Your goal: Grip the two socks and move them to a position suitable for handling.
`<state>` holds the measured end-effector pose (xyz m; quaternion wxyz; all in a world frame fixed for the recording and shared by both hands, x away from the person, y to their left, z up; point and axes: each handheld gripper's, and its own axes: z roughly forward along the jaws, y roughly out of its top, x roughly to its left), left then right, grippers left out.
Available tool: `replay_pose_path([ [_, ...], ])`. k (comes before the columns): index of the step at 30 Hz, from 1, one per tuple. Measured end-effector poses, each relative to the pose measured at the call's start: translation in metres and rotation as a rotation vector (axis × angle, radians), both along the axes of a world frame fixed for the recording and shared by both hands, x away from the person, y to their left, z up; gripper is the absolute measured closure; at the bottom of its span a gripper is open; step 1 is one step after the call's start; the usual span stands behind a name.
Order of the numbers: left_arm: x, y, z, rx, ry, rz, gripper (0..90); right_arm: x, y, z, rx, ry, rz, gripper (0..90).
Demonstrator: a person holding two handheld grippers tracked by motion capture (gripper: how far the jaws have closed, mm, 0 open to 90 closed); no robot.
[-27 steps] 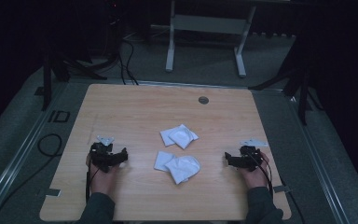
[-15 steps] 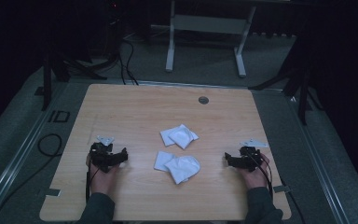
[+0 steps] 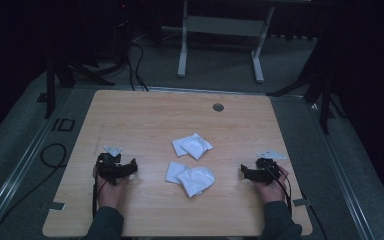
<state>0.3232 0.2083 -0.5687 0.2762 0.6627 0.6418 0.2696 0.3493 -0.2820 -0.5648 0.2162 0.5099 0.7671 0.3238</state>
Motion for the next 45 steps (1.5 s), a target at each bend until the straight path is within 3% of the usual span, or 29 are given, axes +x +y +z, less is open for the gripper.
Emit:
replay_pose_path([
  [1,0.000,0.000,0.000,0.000,0.000,0.000,15.3,0.000,0.000,0.000,0.000,0.000,0.000,29.5],
  [5,0.000,0.000,0.000,-0.001,0.000,-0.001,15.3,-0.006,0.003,0.005,0.000,0.009,0.035,46.2],
  [6,0.000,0.000,0.000,-0.001,0.000,-0.001,15.3,-0.006,0.003,0.005,0.000,0.009,0.035,46.2],
  [7,0.000,0.000,0.000,0.000,0.000,0.000,15.3,-0.010,0.005,0.009,0.007,0.000,0.059,53.9],
  [11,0.000,0.000,0.000,-0.001,0.000,-0.001,15.3,-0.015,0.009,0.015,-0.006,-0.012,0.097,62.1],
  [13,-0.001,0.001,0.000,-0.002,-0.002,-0.004,15.6,-0.021,0.017,0.018,-0.025,0.004,0.148,71.0],
  [15,-0.001,0.001,0.000,0.000,-0.001,-0.004,16.0,-0.023,0.020,0.019,-0.033,0.005,0.163,73.2],
  [21,-0.005,0.005,0.001,-0.003,-0.013,0.001,26.1,-0.036,0.038,0.030,-0.055,-0.020,0.261,86.6],
  [28,-0.006,0.009,0.001,-0.003,-0.023,0.002,32.5,-0.046,0.056,0.037,-0.059,-0.035,0.348,89.4],
  [35,-0.007,0.012,0.002,-0.005,-0.029,0.008,43.3,-0.053,0.096,0.031,-0.101,-0.023,0.483,88.9],
  [39,-0.008,0.011,0.004,-0.005,-0.016,0.004,50.8,-0.053,0.111,0.026,-0.122,-0.017,0.515,87.3],
  [45,-0.009,0.011,0.006,-0.010,-0.002,-0.006,56.9,-0.046,0.122,0.016,-0.141,0.016,0.517,87.1],
])
